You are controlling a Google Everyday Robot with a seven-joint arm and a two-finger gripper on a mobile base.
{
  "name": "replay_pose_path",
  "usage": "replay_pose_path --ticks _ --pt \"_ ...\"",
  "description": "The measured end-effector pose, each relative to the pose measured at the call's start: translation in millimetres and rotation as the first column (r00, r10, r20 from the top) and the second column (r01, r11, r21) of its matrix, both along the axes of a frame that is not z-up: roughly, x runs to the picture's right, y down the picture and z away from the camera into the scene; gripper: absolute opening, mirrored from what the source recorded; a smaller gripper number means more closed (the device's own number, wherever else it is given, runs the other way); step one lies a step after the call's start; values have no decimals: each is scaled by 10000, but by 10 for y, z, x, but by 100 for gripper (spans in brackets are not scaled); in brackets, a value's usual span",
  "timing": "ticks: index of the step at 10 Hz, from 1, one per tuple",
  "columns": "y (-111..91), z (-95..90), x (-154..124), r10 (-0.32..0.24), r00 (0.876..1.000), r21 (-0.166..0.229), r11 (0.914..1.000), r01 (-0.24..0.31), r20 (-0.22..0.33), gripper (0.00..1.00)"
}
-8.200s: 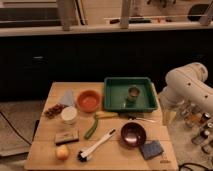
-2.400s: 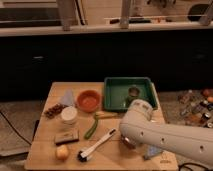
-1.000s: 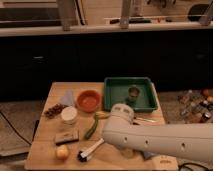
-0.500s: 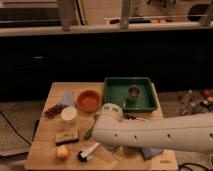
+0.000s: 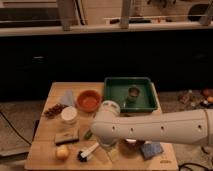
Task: Wipe red bowl with brush
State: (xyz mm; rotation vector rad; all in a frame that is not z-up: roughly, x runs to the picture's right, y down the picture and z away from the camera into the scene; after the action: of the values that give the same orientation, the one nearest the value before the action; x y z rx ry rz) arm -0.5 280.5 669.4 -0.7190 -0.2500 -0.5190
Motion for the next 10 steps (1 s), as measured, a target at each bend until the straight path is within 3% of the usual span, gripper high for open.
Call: replay_pose_path --ticks 3,6,10 --pt "2 113 -204 743 9952 -290 9969 -726 638 80" --pt "-45 333 -358 1249 9904 -124 9922 -1244 589 80" --pt "-105 649 -328 1997 9796 236 9795 -2002 236 80"
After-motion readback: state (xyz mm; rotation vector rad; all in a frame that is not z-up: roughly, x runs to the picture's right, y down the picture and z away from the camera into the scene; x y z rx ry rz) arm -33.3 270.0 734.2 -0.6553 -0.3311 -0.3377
